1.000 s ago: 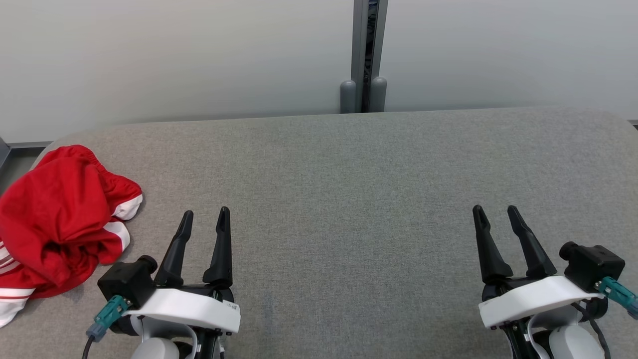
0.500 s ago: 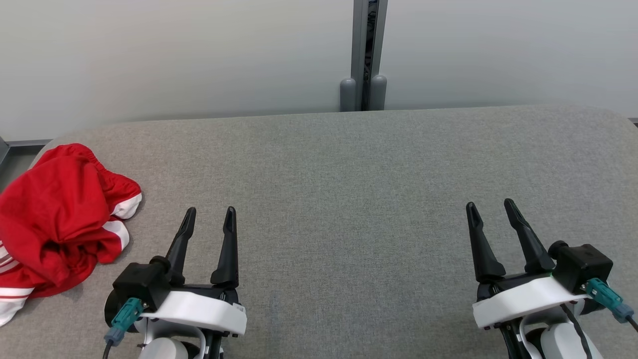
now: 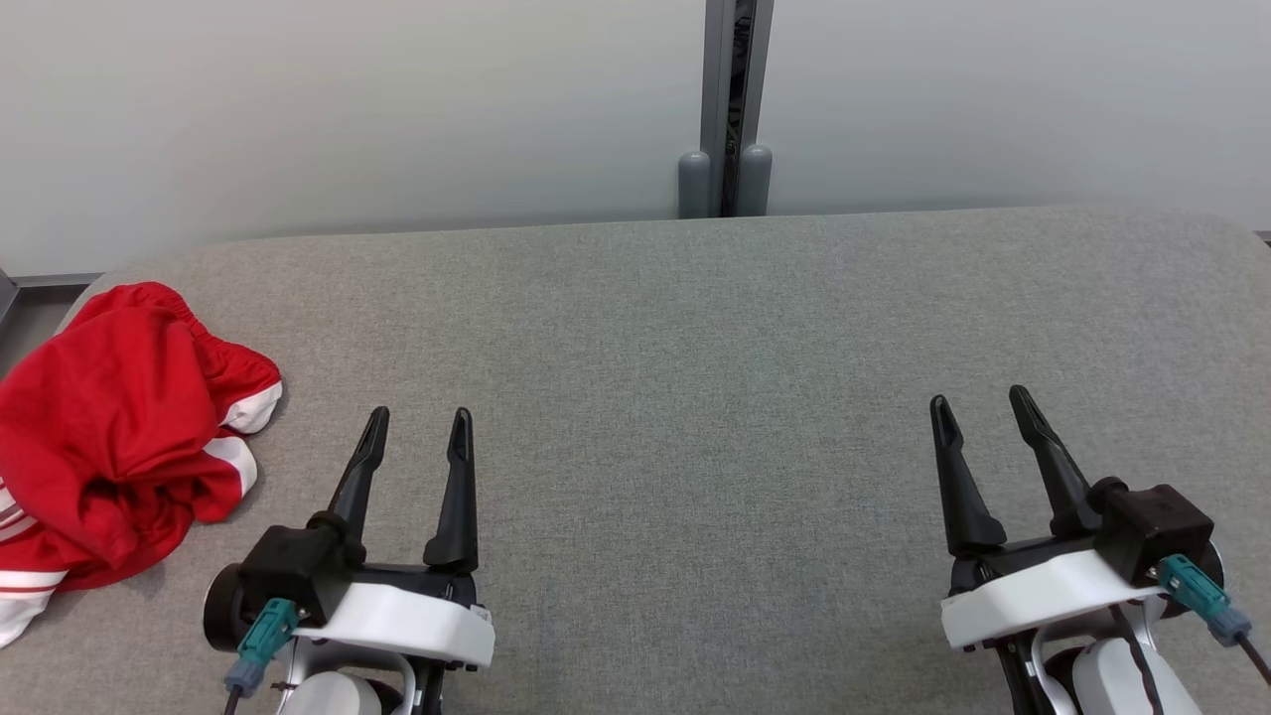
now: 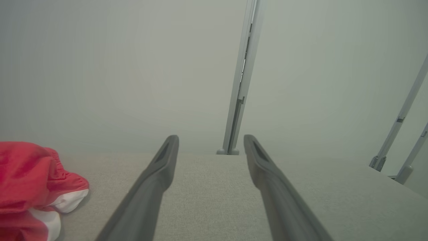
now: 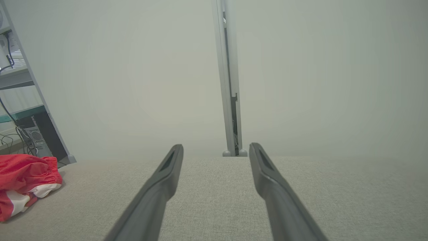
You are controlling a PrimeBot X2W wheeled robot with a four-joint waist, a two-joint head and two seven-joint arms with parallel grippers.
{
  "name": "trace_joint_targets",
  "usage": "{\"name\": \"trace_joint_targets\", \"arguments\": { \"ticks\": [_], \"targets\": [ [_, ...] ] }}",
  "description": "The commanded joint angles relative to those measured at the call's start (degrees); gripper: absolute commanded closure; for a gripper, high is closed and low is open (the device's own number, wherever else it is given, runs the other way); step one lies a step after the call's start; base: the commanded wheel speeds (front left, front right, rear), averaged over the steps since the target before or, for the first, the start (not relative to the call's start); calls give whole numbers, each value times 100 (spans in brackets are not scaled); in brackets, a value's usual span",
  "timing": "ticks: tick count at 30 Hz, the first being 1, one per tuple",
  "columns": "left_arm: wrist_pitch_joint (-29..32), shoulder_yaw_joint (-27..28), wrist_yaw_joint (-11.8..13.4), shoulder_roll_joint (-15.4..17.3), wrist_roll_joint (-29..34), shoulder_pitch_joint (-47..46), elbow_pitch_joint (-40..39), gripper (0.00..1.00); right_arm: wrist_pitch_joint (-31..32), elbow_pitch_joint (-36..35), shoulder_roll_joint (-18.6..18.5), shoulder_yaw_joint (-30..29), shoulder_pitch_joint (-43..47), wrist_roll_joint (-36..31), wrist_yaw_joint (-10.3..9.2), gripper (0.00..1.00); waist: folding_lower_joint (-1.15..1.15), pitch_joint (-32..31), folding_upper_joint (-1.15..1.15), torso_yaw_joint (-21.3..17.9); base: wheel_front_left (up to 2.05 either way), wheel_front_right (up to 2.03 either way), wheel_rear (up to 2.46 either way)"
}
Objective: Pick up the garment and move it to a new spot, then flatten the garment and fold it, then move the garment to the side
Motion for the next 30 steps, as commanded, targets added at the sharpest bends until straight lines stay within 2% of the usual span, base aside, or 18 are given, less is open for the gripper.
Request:
{"name": "trace_joint_targets", "arguments": {
  "ticks": [1,14,30],
  "targets": [
    [-39,10,34,26,110,-117,-26,0,-74,-23,-12,21,-59,-104,29,0,0,-1,0,1,0,0,0],
    [-154,-74,91,29,512,-133,74,0,-212,-7,-1,101,-61,-635,30,0,0,23,0,60,0,0,0],
    [-149,-36,109,29,379,-140,208,0,-206,73,3,106,-28,-630,30,0,0,-13,0,90,0,0,0]
  ]
}}
